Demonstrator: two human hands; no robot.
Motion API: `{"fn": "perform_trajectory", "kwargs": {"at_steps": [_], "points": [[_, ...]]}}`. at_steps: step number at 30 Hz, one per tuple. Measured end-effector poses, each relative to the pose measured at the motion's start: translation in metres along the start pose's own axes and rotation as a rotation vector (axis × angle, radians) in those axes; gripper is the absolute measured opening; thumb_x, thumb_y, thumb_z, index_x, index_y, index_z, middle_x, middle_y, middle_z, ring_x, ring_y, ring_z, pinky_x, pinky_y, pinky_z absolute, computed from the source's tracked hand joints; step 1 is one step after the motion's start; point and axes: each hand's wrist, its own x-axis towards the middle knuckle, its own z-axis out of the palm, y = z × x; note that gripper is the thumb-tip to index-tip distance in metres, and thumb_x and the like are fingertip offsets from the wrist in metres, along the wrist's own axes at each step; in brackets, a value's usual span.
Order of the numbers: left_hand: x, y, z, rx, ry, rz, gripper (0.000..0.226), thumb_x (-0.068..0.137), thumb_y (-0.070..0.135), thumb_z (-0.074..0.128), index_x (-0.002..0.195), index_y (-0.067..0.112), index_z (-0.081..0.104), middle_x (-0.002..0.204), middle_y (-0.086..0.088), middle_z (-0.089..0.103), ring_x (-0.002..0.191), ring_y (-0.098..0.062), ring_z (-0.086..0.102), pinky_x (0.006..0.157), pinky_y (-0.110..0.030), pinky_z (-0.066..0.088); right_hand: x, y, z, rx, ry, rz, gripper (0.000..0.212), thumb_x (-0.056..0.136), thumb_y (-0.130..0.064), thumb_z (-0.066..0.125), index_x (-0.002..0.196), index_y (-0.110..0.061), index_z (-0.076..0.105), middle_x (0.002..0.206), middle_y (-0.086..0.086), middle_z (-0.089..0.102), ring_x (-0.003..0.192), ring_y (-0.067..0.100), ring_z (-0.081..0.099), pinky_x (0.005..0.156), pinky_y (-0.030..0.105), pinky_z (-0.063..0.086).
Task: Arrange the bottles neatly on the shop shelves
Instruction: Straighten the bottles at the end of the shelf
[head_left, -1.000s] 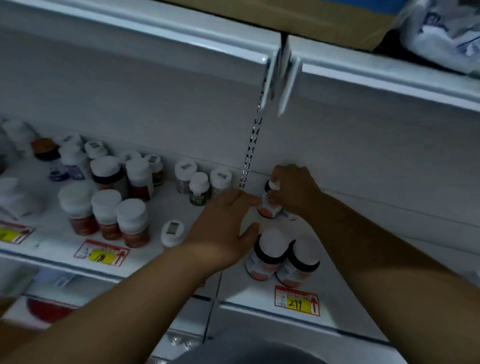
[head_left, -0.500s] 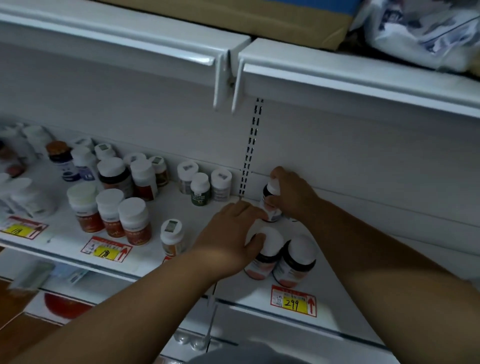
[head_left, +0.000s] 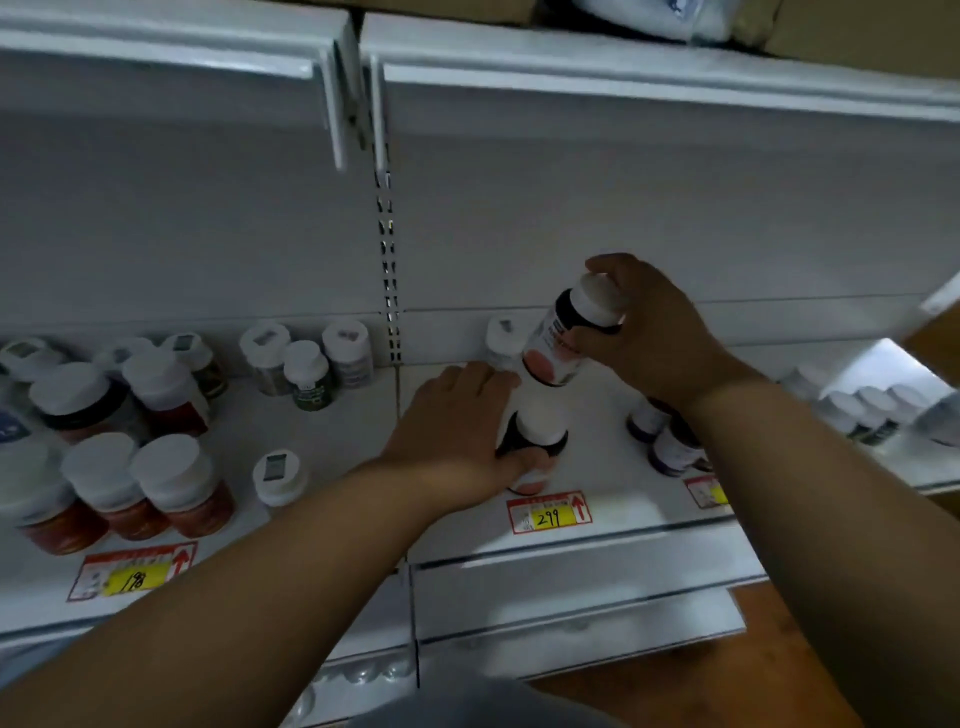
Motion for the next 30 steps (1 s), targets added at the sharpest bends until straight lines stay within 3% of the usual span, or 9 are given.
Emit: {"fn": "perform_trajectory", "kwargs": {"at_steps": [5, 7, 10, 14, 17, 24, 27, 30], "points": [[0.015, 0.017, 0.015, 0.087, -0.069, 0.03, 0.084, 0.081, 0.069, 0.053, 0.147, 0.028, 0.022, 0.139, 0.002, 0.04, 0.122, -0.022, 0.039, 0.101, -0.034, 0.03, -0.033, 0.023, -0.007, -0.104, -0.164, 0.112, 0.07, 0.077, -0.028, 0.076, 0.138, -0.026, 0.041, 0.132, 0.003, 0.044, 0.119, 0.021, 0.048, 0.088, 0.023, 0.035], [0.02, 0.018, 0.019, 0.145, -0.112, 0.016, 0.085, 0.082, 0.07, 0.051, 0.149, 0.028, 0.018, 0.138, 0.0, 0.042, 0.119, -0.024, 0.042, 0.099, -0.035, 0.031, -0.038, 0.031, -0.001, -0.141, -0.256, 0.106, 0.069, 0.076, -0.029, 0.077, 0.134, -0.027, 0.041, 0.128, 0.002, 0.044, 0.114, 0.021, 0.049, 0.089, 0.028, 0.04], [0.023, 0.019, 0.025, 0.305, -0.117, -0.003, 0.083, 0.084, 0.071, 0.047, 0.148, 0.027, 0.017, 0.13, -0.001, 0.051, 0.112, -0.025, 0.047, 0.096, -0.038, 0.035, -0.043, 0.04, 0.007, -0.115, -0.395, 0.094, 0.065, 0.076, -0.027, 0.076, 0.131, -0.027, 0.041, 0.121, 0.0, 0.043, 0.104, 0.015, 0.047, 0.082, 0.024, 0.038], [0.022, 0.019, 0.028, 0.336, -0.067, -0.029, 0.08, 0.084, 0.072, 0.045, 0.145, 0.026, 0.023, 0.123, 0.0, 0.054, 0.108, -0.024, 0.049, 0.092, -0.036, 0.035, -0.045, 0.053, 0.019, -0.101, -0.55, 0.003, 0.068, 0.076, -0.023, 0.073, 0.133, -0.029, 0.037, 0.123, 0.0, 0.046, 0.109, 0.018, 0.05, 0.089, 0.032, 0.045], [0.021, 0.018, 0.029, 0.365, -0.039, -0.055, 0.082, 0.084, 0.074, 0.042, 0.147, 0.025, 0.022, 0.126, 0.001, 0.054, 0.11, -0.023, 0.049, 0.093, -0.036, 0.034, -0.041, 0.062, 0.026, -0.097, -0.569, -0.053, 0.072, 0.076, -0.024, 0.073, 0.135, -0.032, 0.034, 0.125, -0.003, 0.044, 0.111, 0.018, 0.049, 0.093, 0.037, 0.046], [0.02, 0.019, 0.025, 0.365, -0.024, -0.042, 0.083, 0.084, 0.072, 0.046, 0.148, 0.024, 0.022, 0.127, 0.0, 0.053, 0.11, -0.022, 0.05, 0.092, -0.034, 0.035, -0.029, 0.064, 0.021, 0.02, -0.626, -0.121, 0.063, 0.084, -0.03, 0.067, 0.137, -0.033, 0.033, 0.129, -0.008, 0.043, 0.118, 0.009, 0.044, 0.098, 0.027, 0.04], [0.019, 0.02, 0.021, 0.34, -0.021, -0.052, 0.086, 0.083, 0.073, 0.046, 0.148, 0.023, 0.023, 0.13, 0.0, 0.05, 0.114, -0.022, 0.046, 0.096, -0.035, 0.033, 0.006, 0.052, 0.023, 0.159, -0.437, -0.08, 0.04, 0.093, -0.026, 0.056, 0.131, -0.027, 0.044, 0.131, -0.003, 0.048, 0.117, 0.006, 0.044, 0.094, 0.024, 0.034], [0.013, 0.02, 0.013, 0.249, 0.044, -0.139, 0.083, 0.084, 0.075, 0.039, 0.148, 0.024, 0.026, 0.136, 0.003, 0.046, 0.121, -0.021, 0.042, 0.103, -0.033, 0.029, 0.057, 0.045, 0.044, -0.02, -0.371, -0.132, 0.035, 0.096, -0.022, 0.048, 0.131, -0.019, 0.048, 0.132, 0.01, 0.05, 0.114, 0.022, 0.051, 0.085, 0.024, 0.035]]}}
